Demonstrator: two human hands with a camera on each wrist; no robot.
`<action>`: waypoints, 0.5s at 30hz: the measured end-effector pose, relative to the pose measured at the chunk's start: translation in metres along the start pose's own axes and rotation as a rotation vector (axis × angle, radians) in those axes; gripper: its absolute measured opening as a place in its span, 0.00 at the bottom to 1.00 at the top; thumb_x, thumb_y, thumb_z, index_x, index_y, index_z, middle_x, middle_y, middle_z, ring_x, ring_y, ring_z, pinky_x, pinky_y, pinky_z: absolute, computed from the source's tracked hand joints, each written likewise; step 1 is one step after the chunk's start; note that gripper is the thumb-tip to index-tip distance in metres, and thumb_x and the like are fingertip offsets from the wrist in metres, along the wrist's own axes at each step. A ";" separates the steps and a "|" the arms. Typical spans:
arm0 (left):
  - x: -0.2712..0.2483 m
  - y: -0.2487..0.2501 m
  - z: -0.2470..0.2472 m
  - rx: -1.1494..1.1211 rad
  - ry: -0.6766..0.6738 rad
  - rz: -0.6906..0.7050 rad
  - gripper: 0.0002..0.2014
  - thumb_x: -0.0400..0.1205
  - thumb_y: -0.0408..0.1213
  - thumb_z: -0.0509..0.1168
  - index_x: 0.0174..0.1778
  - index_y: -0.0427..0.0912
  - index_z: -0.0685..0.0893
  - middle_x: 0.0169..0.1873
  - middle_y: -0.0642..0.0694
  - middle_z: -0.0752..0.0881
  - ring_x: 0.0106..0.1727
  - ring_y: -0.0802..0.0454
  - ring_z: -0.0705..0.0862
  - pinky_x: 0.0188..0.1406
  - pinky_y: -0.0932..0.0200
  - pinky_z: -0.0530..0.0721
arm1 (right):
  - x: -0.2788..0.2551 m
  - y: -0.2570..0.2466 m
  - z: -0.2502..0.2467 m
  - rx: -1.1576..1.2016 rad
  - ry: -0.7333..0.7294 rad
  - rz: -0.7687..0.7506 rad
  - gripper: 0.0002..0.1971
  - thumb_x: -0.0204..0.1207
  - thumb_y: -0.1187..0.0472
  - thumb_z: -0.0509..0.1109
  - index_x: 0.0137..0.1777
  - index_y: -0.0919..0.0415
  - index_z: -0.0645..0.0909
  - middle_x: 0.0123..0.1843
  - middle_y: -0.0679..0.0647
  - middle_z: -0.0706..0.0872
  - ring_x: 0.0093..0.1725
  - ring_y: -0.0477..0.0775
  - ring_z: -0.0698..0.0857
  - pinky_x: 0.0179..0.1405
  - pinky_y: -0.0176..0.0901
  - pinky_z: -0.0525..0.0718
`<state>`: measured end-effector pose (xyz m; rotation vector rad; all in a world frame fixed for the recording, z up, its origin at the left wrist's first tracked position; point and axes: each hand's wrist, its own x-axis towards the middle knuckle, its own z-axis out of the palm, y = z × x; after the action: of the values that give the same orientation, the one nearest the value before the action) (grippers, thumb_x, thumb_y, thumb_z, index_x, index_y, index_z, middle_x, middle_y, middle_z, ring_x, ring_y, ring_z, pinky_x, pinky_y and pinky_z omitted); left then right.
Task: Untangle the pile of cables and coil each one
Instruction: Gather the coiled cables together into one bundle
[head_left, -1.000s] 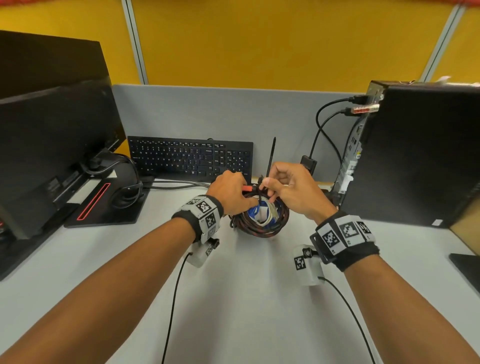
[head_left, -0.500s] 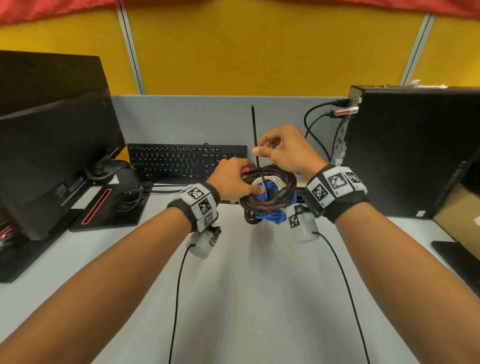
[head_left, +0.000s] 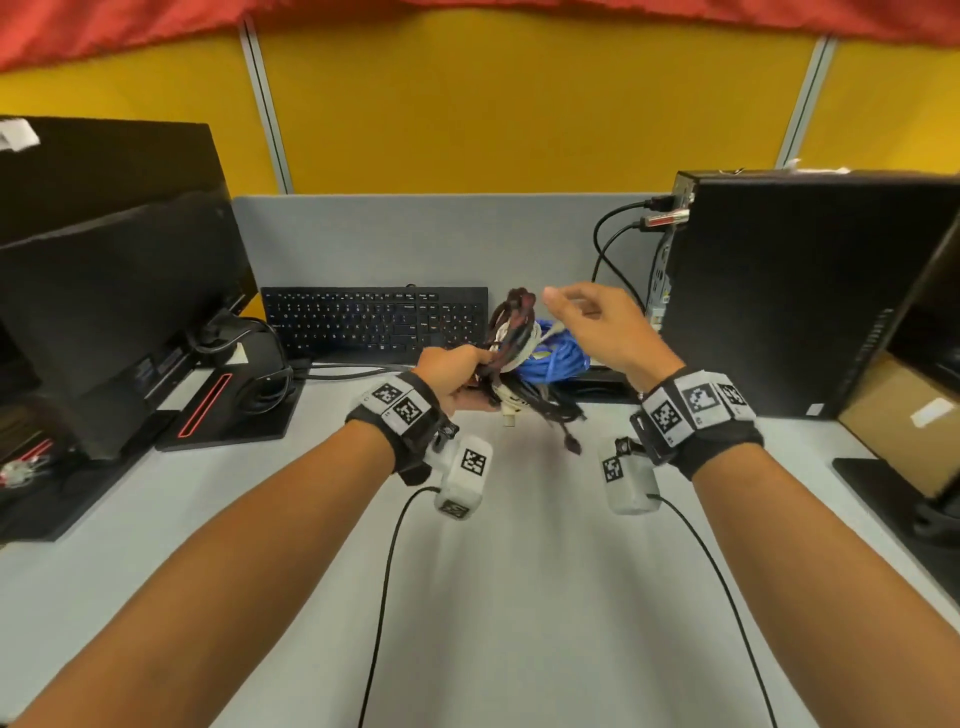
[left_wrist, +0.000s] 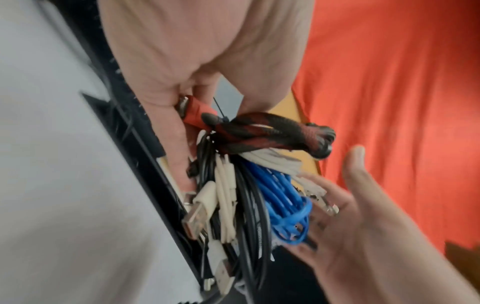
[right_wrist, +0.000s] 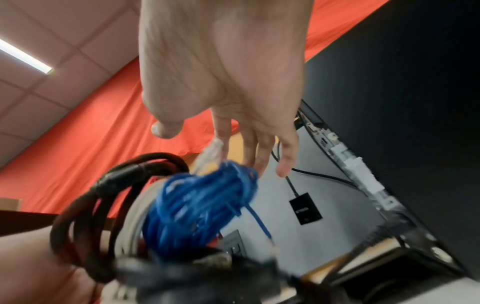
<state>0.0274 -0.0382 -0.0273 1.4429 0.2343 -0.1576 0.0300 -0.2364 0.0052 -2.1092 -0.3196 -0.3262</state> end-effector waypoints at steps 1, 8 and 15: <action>-0.001 -0.004 0.002 -0.053 -0.043 -0.030 0.06 0.82 0.25 0.65 0.50 0.29 0.86 0.46 0.32 0.86 0.38 0.39 0.88 0.26 0.44 0.91 | -0.006 0.005 0.001 -0.002 0.016 0.021 0.30 0.79 0.30 0.66 0.67 0.53 0.84 0.66 0.53 0.86 0.66 0.52 0.84 0.65 0.50 0.82; -0.005 -0.049 0.013 -0.262 -0.319 -0.227 0.18 0.89 0.31 0.51 0.59 0.32 0.87 0.51 0.32 0.92 0.49 0.38 0.92 0.43 0.41 0.92 | -0.039 0.042 0.016 0.040 -0.058 0.193 0.35 0.73 0.29 0.71 0.67 0.58 0.82 0.59 0.56 0.90 0.57 0.57 0.89 0.63 0.59 0.87; -0.014 -0.082 -0.013 0.278 -0.021 -0.184 0.14 0.89 0.44 0.59 0.50 0.35 0.80 0.44 0.38 0.85 0.46 0.38 0.88 0.38 0.41 0.92 | -0.046 0.070 0.027 -0.295 -0.345 0.118 0.21 0.84 0.47 0.70 0.66 0.65 0.85 0.61 0.63 0.90 0.59 0.65 0.87 0.63 0.59 0.85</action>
<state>-0.0070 -0.0357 -0.1040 1.6942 0.3383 -0.3669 0.0150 -0.2543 -0.0796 -2.4650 -0.3622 0.0688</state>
